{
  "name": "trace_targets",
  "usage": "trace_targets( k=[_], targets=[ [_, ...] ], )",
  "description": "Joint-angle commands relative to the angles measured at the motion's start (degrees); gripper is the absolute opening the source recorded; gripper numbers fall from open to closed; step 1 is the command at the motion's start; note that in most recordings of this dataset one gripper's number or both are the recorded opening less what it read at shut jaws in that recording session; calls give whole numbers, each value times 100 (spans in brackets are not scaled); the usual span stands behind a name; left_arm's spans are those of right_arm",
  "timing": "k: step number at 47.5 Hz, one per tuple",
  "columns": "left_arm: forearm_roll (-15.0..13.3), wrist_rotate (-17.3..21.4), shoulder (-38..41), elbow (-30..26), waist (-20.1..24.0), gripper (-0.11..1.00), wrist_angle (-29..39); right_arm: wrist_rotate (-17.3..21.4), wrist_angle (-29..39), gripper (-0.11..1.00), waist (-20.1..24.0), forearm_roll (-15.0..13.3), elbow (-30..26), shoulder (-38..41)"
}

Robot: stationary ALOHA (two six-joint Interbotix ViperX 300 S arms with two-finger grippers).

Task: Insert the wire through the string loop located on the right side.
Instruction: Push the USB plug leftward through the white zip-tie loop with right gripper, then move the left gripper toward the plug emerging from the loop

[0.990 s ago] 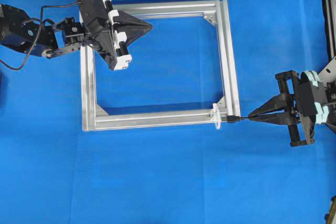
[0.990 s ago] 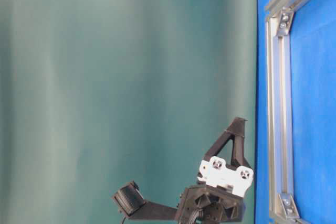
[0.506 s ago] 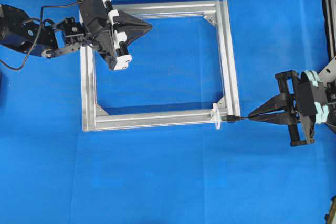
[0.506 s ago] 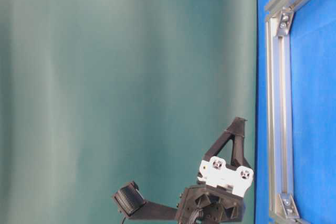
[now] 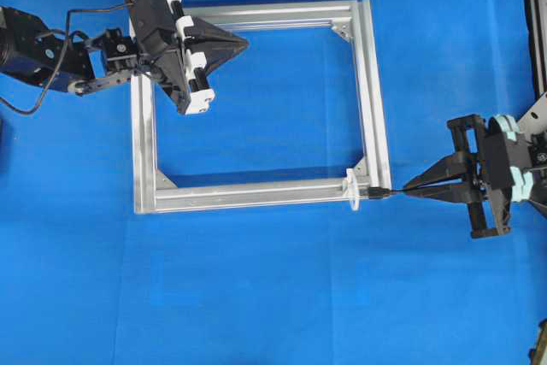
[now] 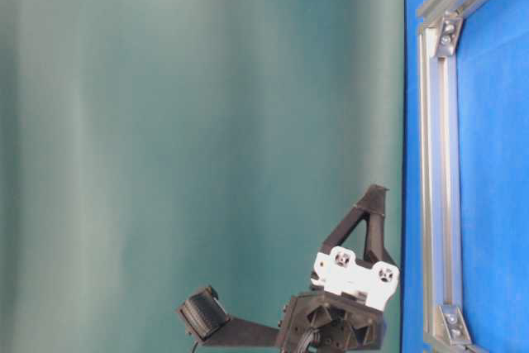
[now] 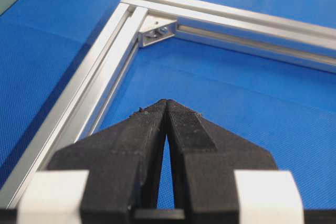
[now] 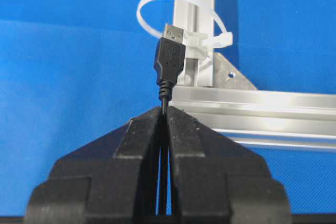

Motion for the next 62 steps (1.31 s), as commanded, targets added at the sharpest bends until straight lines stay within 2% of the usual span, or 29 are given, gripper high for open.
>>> trace_targets(
  k=[1,11,26,43,54,62],
  targets=[
    [18,9,-185,-62,9,0,-62,-9,-202,-3,-18,9,-167,123],
    [18,9,-176,-62,0,0,-62,-9,-642,-3,-70,105,-448,721],
    [18,0,-176,-70,9,0,-70,-9,-703,-3,-123,105,-1204,1626],
    [18,0,-176,-44,-88,0,-62,-9,-703,-3,-202,105,-1274,1723],
    [18,-88,-176,18,-448,0,-53,-9,-703,-3,-202,105,-1283,1723],
    [18,-202,-185,70,-984,0,-35,-9,-703,-3,-211,114,-1274,1723]
  ],
)
